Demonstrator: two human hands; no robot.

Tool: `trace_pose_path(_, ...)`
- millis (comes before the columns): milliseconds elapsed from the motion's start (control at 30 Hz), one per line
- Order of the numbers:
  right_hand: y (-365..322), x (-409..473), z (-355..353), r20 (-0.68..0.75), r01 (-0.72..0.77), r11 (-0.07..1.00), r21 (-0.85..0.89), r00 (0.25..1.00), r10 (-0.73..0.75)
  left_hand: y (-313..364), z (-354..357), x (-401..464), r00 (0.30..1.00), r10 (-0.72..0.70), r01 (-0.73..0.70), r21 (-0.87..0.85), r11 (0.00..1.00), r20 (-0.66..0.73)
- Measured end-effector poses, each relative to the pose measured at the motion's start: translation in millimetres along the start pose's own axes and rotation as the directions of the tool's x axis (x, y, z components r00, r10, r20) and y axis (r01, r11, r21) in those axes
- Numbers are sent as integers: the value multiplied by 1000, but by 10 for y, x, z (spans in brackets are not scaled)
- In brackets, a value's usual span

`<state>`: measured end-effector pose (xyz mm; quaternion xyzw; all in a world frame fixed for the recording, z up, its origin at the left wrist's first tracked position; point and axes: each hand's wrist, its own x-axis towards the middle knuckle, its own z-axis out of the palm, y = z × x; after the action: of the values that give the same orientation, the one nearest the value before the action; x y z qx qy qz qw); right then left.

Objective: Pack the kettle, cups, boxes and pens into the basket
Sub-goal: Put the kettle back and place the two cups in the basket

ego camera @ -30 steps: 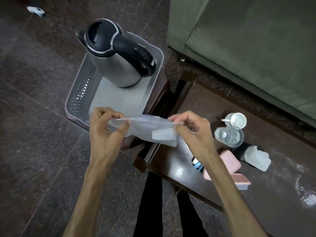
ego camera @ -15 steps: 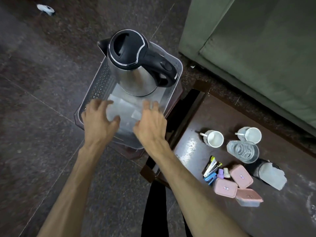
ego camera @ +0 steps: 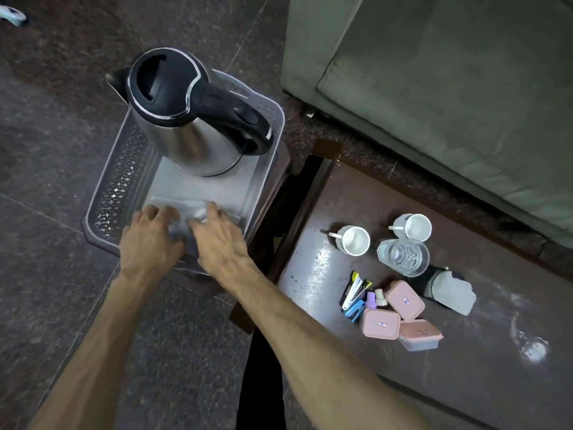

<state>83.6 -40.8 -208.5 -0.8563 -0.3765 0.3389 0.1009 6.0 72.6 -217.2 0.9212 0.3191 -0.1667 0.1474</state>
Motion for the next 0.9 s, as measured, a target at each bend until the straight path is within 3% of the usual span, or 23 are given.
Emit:
trace_pose_path(100,29,-101,-62,-72,3,994,108,997,4,90,2,-13,999,-21,22,11,1000,-36)
trace_pose_path(167,86,-249,-132,-219,27,957,289,975,38,185,-11,-91,987,-43,34,-61,998,-156)
trace_pose_path(267,311,-534,-213,-406,16,846,533,882,239,477,7,-322,932,-37,-63,-263,963,-361)
trace_pose_path(400,896,-956,-258,-430,-48,698,714,757,492,1064,203,-676,898,26,-230,-418,879,-439)
trace_pose_path(500,1469,-1315,-222,-416,-159,634,757,631,655,1583,470,-959,929,83,-270,-505,820,-361)
trace_pose_path(700,2392,-1993,-146,-333,-377,476,795,385,861,2453,878,-1305,961,262,-268,-515,814,-85)
trace_pose_path(900,2750,-2384,-129,-331,-334,426,841,306,893,2785,1036,-1338,960,280,-247,-435,866,12)
